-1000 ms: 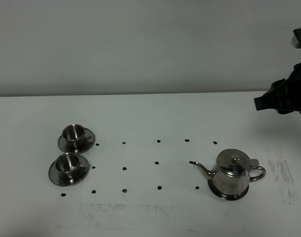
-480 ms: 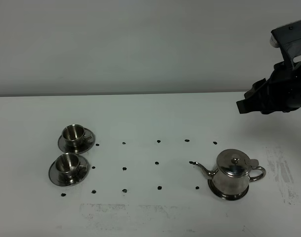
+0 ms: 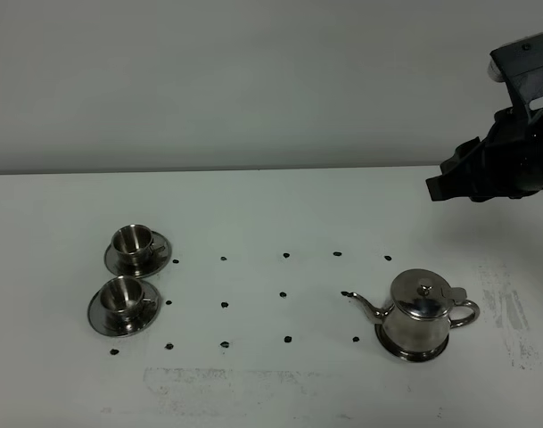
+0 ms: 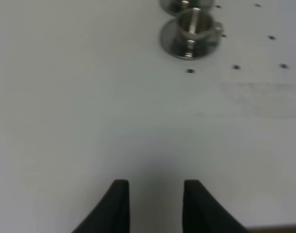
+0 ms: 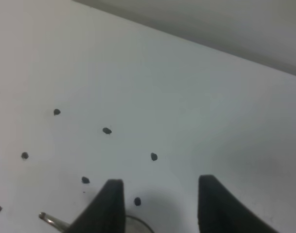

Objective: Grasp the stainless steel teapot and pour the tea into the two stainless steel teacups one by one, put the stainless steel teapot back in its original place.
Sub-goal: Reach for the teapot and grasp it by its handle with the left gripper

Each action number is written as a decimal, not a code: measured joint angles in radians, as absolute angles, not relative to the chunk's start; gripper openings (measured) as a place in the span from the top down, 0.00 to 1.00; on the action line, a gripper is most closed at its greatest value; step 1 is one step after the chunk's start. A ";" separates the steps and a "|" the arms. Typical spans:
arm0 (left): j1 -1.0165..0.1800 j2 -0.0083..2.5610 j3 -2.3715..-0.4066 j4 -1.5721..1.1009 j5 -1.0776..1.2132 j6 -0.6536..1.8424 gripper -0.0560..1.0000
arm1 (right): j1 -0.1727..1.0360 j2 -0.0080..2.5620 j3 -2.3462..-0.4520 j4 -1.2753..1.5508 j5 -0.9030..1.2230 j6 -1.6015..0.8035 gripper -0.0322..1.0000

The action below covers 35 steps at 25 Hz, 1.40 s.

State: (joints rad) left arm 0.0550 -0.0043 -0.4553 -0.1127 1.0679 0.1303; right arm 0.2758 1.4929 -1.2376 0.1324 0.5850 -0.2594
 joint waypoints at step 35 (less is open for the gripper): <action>-0.019 -0.004 -0.455 -0.113 1.068 0.131 0.66 | 0.253 1.627 -1.238 -0.029 0.592 -0.048 0.63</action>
State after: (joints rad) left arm -0.0193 -0.0043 -0.4553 -0.1127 1.0679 0.1313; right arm 0.2533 1.6271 -1.2376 -0.0290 0.5923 -0.0483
